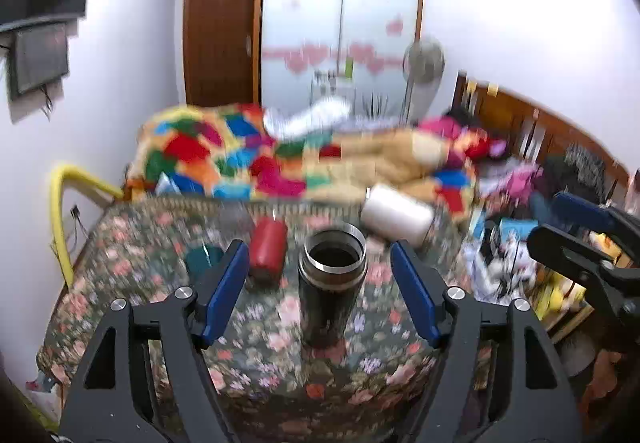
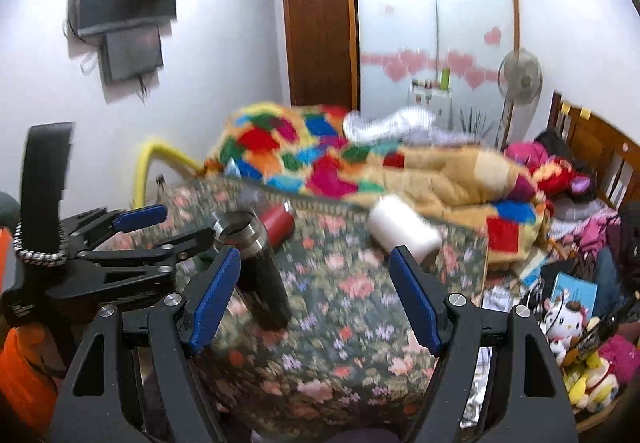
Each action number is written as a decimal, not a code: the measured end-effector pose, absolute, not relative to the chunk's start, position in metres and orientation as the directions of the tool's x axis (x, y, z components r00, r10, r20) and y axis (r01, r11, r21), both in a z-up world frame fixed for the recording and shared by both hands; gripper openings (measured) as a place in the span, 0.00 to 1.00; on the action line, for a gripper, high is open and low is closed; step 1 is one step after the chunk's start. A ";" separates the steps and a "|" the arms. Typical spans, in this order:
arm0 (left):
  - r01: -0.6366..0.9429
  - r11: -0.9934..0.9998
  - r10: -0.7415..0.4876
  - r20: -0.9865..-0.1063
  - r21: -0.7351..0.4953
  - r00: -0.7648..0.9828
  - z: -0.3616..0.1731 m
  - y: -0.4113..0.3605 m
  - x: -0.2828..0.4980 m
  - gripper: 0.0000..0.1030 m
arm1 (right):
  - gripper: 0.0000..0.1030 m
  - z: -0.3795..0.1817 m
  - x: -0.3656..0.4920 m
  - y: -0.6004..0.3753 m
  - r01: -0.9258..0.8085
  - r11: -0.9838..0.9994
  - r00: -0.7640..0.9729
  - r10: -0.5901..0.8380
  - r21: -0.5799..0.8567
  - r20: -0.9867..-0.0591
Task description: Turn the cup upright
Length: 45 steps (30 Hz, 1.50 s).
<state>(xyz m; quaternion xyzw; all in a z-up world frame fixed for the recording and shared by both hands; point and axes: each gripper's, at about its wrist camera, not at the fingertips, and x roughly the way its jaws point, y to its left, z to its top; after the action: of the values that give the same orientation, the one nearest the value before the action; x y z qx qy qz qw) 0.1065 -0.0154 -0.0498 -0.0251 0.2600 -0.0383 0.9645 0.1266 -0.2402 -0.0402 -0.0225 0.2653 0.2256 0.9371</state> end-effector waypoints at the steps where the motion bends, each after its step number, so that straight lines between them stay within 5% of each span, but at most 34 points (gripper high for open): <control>1: 0.059 0.996 -0.084 -0.463 -0.067 0.883 -0.038 -0.013 0.094 0.72 | 0.72 -0.032 0.119 -0.241 -0.433 0.898 0.774 0.415 0.077 -0.478; 8: 0.031 0.999 -0.038 -0.241 -0.033 0.970 0.011 -0.009 0.024 0.80 | 0.77 0.015 0.067 -0.240 -0.418 0.905 0.866 0.423 0.079 -0.265; 13: -0.012 0.999 0.006 -0.153 -0.037 0.988 0.019 -0.006 -0.009 0.97 | 0.84 0.027 0.042 -0.235 -0.371 0.927 0.912 0.376 0.065 -0.165; 18: -0.030 0.999 0.025 -0.150 -0.034 0.988 0.016 -0.008 -0.018 1.00 | 1.00 0.026 0.031 -0.233 -0.332 0.941 0.932 0.338 0.066 -0.127; 45: -0.044 0.999 0.042 -0.169 -0.013 0.985 0.011 -0.015 -0.029 1.00 | 1.00 0.014 0.020 -0.245 -0.328 0.940 0.923 0.341 0.097 -0.177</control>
<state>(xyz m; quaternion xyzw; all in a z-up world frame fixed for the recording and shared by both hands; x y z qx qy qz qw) -0.0286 -0.0150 0.0115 -0.0082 0.0848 0.0215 0.9961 0.0203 -0.2453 0.0142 0.0327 0.0960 0.1708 0.9801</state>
